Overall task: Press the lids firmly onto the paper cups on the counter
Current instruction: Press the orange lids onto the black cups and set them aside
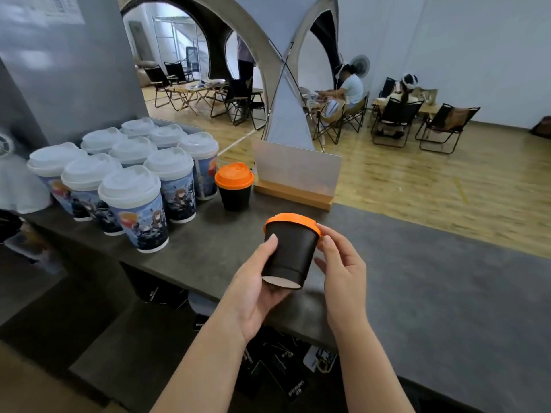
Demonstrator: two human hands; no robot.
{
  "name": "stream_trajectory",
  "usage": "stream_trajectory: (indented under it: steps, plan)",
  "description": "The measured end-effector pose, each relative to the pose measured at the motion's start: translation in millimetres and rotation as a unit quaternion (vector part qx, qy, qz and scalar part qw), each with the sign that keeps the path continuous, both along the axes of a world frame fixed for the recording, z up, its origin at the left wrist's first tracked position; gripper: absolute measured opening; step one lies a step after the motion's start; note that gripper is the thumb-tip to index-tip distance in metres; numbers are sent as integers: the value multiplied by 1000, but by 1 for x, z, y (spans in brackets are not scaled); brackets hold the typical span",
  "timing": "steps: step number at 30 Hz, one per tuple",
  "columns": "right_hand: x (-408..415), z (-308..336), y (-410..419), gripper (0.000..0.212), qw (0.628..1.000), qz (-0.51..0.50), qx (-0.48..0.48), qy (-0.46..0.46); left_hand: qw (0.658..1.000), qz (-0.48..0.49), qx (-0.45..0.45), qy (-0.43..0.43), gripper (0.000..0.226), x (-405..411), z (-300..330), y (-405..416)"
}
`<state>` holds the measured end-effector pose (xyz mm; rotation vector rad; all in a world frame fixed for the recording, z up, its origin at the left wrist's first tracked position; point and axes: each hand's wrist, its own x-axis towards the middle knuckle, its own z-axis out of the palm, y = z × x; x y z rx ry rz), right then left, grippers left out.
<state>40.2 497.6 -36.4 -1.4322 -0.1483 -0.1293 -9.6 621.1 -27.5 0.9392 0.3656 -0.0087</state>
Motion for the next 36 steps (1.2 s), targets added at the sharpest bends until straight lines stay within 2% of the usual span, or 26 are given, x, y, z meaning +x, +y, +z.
stream_trajectory:
  steps: [2,5,8,10,13,18,22,26,36]
  plan:
    - [3,4,11,27,998,28,17,51,990,20,134,-49,57,5,0,10]
    - [8,4,30,27,989,78,5,128,933,38,334,-125,70,13,-10,32]
    - [16,2,53,36,986,75,5,146,890,56,424,-156,83,21,-20,53]
    - [23,3,69,36,990,45,3,133,885,73,436,-145,88,28,-27,70]
    - [35,5,100,29,994,20,-13,107,896,110,418,-107,91,35,-36,93]
    - [45,-1,155,19,991,14,-20,134,881,158,438,-82,91,46,-47,127]
    - [48,-5,176,24,991,10,-2,132,885,153,431,-84,87,50,-50,142]
    - [51,-6,184,28,991,-4,14,129,905,133,395,-82,80,52,-48,150]
    - [51,-11,193,18,992,-32,18,118,902,62,422,-61,84,40,-46,150]
